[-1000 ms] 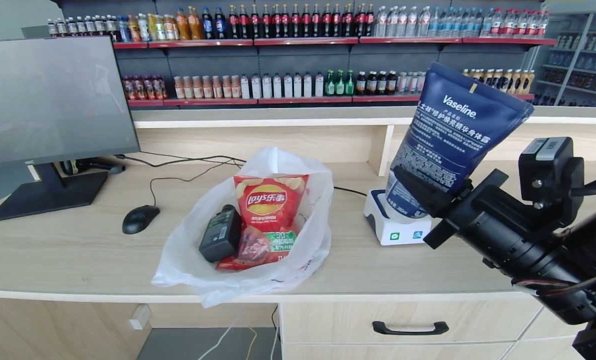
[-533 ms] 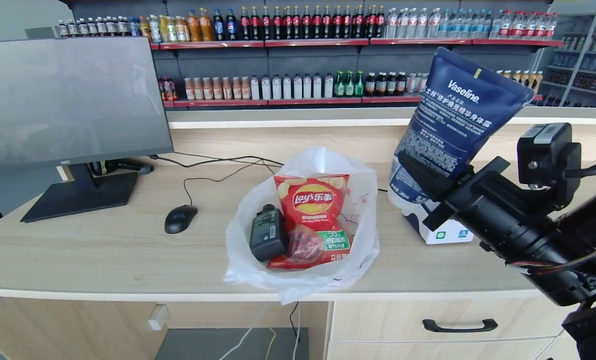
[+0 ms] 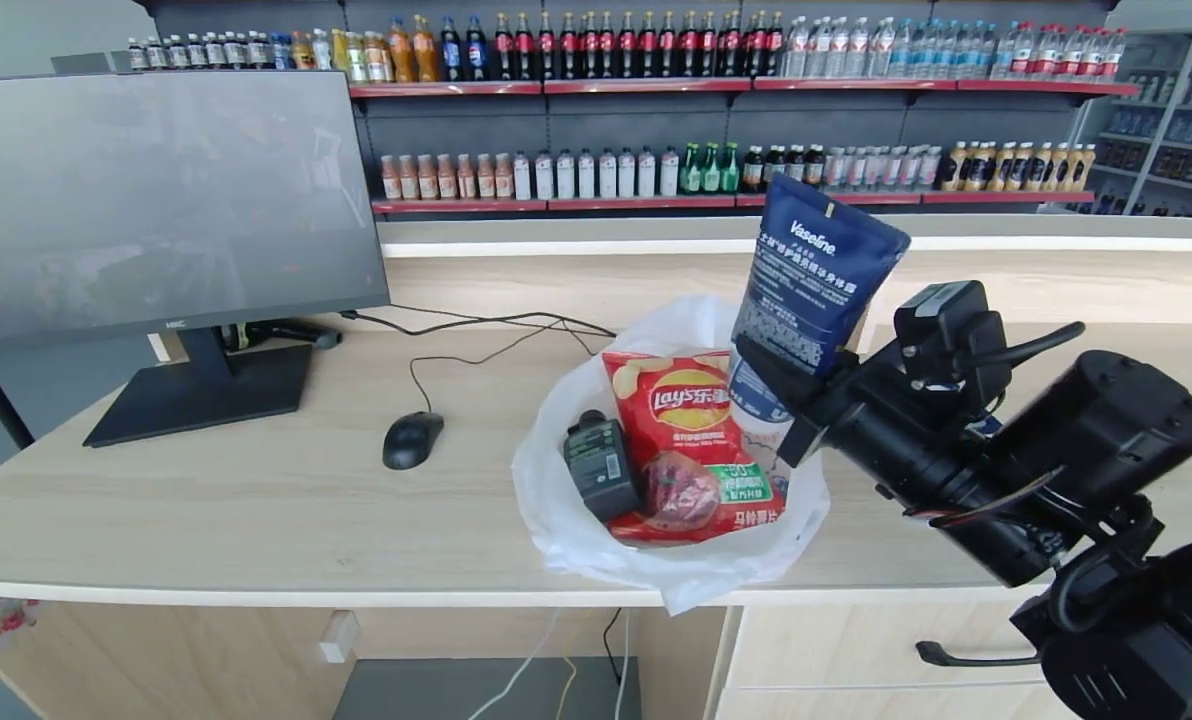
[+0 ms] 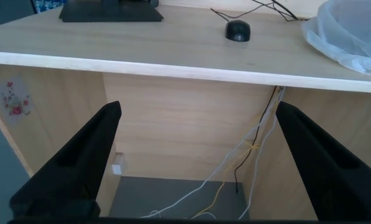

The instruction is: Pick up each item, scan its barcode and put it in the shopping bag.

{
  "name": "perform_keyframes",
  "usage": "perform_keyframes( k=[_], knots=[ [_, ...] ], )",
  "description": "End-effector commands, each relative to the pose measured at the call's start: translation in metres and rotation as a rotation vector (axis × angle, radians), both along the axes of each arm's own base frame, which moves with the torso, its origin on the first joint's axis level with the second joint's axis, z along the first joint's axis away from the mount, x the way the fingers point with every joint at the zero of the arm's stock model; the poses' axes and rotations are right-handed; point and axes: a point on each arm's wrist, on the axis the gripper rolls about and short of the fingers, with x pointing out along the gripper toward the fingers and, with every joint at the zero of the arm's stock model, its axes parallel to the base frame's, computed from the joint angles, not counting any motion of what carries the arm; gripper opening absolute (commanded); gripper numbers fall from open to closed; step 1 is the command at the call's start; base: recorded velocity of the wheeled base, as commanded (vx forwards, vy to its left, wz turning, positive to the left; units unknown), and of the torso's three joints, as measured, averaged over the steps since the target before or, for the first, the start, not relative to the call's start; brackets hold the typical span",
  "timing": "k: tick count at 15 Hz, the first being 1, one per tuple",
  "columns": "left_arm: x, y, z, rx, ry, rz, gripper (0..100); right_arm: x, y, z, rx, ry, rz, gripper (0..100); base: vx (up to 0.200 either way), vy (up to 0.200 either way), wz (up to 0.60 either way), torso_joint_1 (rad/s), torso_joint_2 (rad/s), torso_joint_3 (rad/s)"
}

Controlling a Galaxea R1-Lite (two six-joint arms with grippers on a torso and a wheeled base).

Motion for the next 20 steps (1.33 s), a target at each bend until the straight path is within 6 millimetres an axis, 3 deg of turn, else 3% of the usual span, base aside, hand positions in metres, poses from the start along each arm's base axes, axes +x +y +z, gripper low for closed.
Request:
perform_keyframes(
  k=[1, 6, 14, 20],
  knots=[
    [0.000, 0.000, 0.000, 0.001, 0.000, 0.001, 100, 0.006, 0.001, -0.012, -0.018, 0.034, -0.007, 0, 0.000, 0.000, 0.00, 0.000, 0.00, 0.000],
    [0.000, 0.000, 0.000, -0.001, 0.000, 0.003, 100, 0.011, 0.003, -0.021, -0.029, 0.060, -0.009, 0, 0.160, 0.000, 0.00, -0.005, 0.00, 0.005],
    [0.000, 0.000, 0.000, -0.002, 0.000, 0.001, 100, 0.014, -0.013, -0.019, -0.028, 0.061, -0.058, 0, 0.000, 0.000, 0.00, 0.000, 0.00, 0.000],
    [0.000, 0.000, 0.000, 0.001, -0.001, 0.000, 100, -0.014, -0.032, -0.017, -0.079, 0.060, -0.085, 0, 0.000, 0.000, 0.00, 0.000, 0.00, 0.000]
  ],
)
